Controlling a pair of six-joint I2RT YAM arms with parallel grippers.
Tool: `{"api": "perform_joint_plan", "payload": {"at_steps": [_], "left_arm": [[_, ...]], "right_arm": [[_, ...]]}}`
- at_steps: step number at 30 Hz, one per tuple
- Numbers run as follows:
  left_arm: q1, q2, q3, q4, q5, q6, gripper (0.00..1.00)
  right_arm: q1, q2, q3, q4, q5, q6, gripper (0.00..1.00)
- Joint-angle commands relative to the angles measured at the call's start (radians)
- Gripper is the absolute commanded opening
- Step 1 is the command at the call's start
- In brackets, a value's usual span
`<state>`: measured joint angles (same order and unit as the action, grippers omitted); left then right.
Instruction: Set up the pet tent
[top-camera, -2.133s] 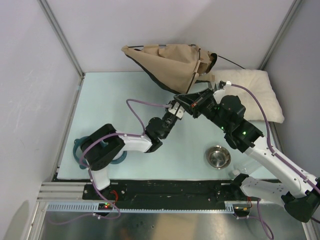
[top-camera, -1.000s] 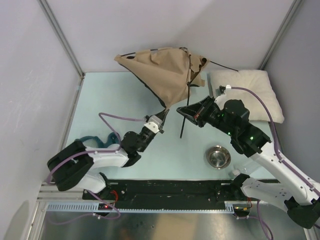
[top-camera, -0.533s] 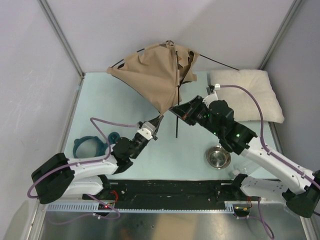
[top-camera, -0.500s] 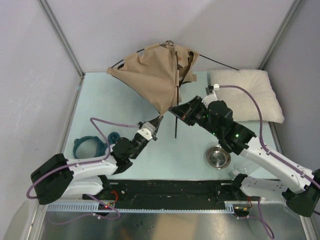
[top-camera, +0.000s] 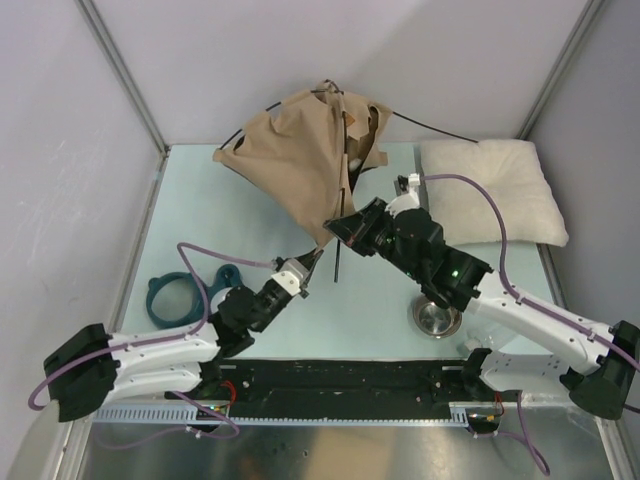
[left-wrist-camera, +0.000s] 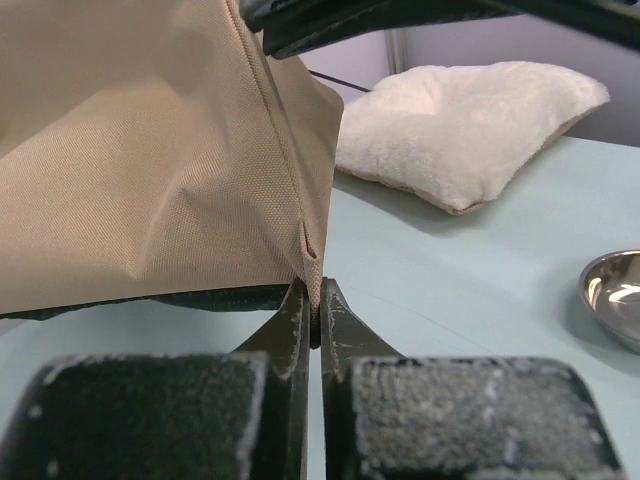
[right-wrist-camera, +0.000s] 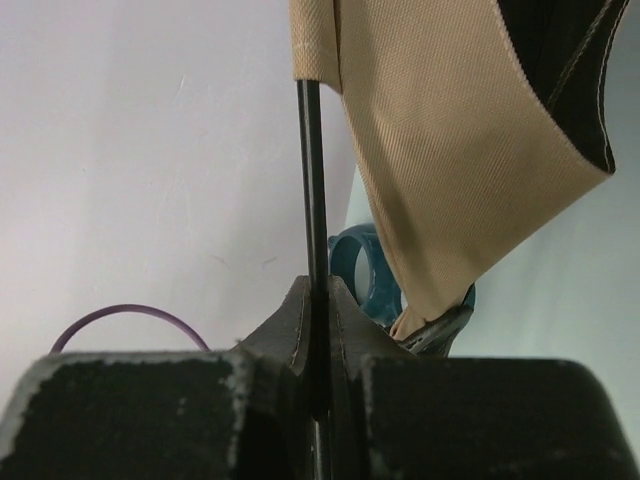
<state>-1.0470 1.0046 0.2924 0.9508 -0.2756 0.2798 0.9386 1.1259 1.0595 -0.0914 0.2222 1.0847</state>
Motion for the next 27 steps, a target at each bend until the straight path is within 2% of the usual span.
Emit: {"api": "perform_joint_plan", "payload": {"at_steps": [1,13,27], "left_arm": [[-0.095,-0.099,-0.02,-0.069,0.178,-0.054,0.0],[-0.158,-0.15,0.008,-0.165,0.16,-0.087,0.0],[-0.218,-0.197,0.019,-0.226,0.126,-0.095,0.0]], "right_arm": [[-0.033,0.023,0.039,0.115,0.225,-0.042,0.0],[0.009,0.08,0.045,0.178,0.326,-0.043,0.0],[0.036,0.149,0.057,0.289,0.43,-0.153,0.0]]}}
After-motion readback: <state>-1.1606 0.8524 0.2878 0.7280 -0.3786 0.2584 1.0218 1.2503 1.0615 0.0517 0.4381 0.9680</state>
